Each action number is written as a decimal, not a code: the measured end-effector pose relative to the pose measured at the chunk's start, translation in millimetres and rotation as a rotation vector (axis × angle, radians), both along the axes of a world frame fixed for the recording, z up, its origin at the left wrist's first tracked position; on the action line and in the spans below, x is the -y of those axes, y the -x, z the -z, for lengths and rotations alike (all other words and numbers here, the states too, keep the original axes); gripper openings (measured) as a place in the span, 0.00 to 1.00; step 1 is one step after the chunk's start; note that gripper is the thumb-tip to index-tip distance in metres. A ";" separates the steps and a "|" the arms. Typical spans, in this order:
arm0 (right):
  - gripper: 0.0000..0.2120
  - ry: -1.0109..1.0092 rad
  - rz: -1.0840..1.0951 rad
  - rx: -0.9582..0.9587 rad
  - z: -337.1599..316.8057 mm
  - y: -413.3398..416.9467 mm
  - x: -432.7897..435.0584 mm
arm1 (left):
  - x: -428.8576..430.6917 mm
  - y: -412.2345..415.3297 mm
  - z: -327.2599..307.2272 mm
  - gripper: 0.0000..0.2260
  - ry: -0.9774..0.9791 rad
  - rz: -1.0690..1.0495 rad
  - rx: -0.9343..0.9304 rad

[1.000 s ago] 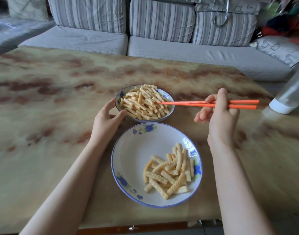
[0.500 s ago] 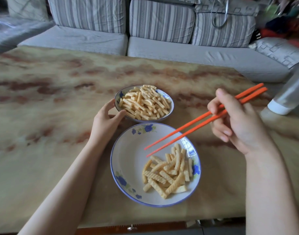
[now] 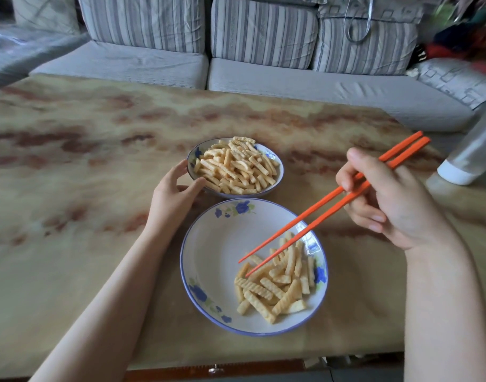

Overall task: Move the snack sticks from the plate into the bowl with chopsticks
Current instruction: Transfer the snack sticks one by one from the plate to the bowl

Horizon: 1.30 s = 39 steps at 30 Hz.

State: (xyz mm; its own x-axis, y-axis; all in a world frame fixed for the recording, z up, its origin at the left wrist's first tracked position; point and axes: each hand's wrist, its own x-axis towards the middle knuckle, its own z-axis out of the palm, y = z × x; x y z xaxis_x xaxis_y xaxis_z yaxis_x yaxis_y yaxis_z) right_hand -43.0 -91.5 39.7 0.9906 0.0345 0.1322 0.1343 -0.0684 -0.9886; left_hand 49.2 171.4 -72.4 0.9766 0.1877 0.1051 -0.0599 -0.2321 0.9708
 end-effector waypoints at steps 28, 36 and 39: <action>0.19 -0.464 0.763 0.158 35.5 -49.3 -38.2 | 0.1 1.0 -1.7 0.21 -0.039 0.000 0.003; 0.20 -0.359 0.702 0.194 51.6 -63.5 -44.9 | 0.6 3.2 -3.1 0.21 -0.022 0.002 0.001; 0.20 -0.328 0.677 0.216 45.4 -58.8 -40.2 | 1.2 2.8 -2.8 0.21 -0.017 -0.003 0.004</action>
